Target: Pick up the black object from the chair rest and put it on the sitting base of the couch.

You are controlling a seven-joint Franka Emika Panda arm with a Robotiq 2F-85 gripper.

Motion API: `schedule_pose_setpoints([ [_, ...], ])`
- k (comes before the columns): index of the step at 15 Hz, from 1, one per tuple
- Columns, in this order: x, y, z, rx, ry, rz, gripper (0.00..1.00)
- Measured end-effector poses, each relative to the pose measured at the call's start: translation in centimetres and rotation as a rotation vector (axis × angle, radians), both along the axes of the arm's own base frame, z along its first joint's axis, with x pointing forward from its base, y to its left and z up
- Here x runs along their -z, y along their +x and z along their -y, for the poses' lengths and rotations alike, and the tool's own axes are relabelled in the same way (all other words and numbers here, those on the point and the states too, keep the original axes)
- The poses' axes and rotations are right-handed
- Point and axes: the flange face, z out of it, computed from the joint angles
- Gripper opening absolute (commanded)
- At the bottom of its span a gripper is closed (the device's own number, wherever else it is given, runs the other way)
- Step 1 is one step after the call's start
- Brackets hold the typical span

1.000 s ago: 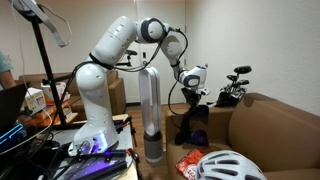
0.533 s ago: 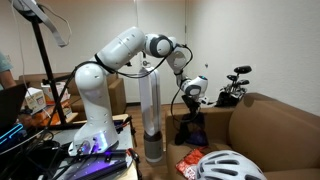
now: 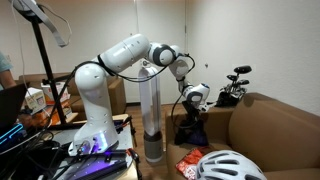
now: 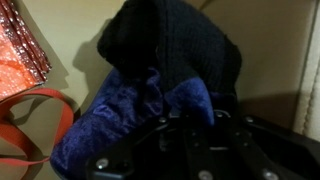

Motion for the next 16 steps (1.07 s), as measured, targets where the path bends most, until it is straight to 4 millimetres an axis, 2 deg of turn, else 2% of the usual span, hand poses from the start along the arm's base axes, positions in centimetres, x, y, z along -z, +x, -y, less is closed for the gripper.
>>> schedule_pose_setpoints([
  [1, 0.1, 0.1, 0.1, -0.005, -0.001, -0.014, 0.34],
  [3, 0.4, 0.3, 0.1, -0.013, -0.004, -0.038, 0.41],
  [12, 0.5, 0.8, 1.4, -0.044, -0.015, -0.047, 0.94],
  [14, -0.3, 1.2, 1.8, -0.077, -0.007, -0.022, 1.0],
  [16, -2.3, 1.6, 1.6, -0.109, 0.003, 0.011, 1.0],
])
